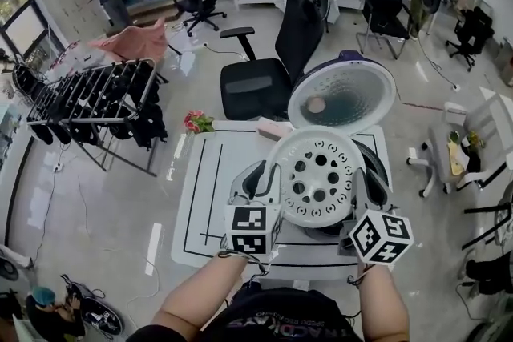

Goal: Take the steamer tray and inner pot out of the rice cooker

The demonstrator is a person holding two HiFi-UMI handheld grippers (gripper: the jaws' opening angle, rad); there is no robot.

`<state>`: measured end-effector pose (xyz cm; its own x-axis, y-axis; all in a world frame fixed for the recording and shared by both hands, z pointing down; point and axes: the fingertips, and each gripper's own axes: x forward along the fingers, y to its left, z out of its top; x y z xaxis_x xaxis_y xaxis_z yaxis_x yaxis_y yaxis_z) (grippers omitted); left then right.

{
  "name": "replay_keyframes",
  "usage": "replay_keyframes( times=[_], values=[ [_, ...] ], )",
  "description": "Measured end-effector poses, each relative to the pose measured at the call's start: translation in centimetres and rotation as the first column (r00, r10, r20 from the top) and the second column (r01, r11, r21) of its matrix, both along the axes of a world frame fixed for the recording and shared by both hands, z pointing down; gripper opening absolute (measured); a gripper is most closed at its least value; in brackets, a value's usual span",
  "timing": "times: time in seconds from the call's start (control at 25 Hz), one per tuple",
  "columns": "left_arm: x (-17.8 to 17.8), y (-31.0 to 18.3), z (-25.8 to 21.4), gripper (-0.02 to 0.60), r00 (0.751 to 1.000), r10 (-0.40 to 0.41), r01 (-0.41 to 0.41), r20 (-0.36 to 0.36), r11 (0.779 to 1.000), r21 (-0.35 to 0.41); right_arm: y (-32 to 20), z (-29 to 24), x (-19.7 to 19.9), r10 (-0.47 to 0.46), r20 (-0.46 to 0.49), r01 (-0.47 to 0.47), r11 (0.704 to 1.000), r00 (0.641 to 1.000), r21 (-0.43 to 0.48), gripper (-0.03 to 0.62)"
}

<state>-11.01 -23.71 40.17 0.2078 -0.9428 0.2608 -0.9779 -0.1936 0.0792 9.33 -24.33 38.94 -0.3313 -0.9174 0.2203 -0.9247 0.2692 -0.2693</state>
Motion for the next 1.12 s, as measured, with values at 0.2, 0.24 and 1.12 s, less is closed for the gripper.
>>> replay_keyframes(
  times=[0.2, 0.24, 1.12],
  values=[
    [-6.9, 1.4, 0.3, 0.089, 0.995, -0.104, 0.104, -0.004, 0.995, 0.004, -0.6, -0.5, -7.1, -0.105, -0.016, 0.106, 0.994, 0.994, 0.023, 0.058],
    [-8.4, 1.7, 0.3, 0.089, 0.992, -0.128, 0.128, -0.005, 0.992, 0.003, -0.7, -0.6, -8.7, -0.129, -0.016, 0.130, 0.991, 0.991, 0.024, 0.058],
    [-26.8, 0.4, 11.8, 0.079, 0.959, -0.284, 0.277, -0.009, 0.941, -0.193, -6.3, 10.4, -28.3, -0.320, -0.060, 0.313, 0.944, 0.946, -0.107, 0.055]
  ],
)
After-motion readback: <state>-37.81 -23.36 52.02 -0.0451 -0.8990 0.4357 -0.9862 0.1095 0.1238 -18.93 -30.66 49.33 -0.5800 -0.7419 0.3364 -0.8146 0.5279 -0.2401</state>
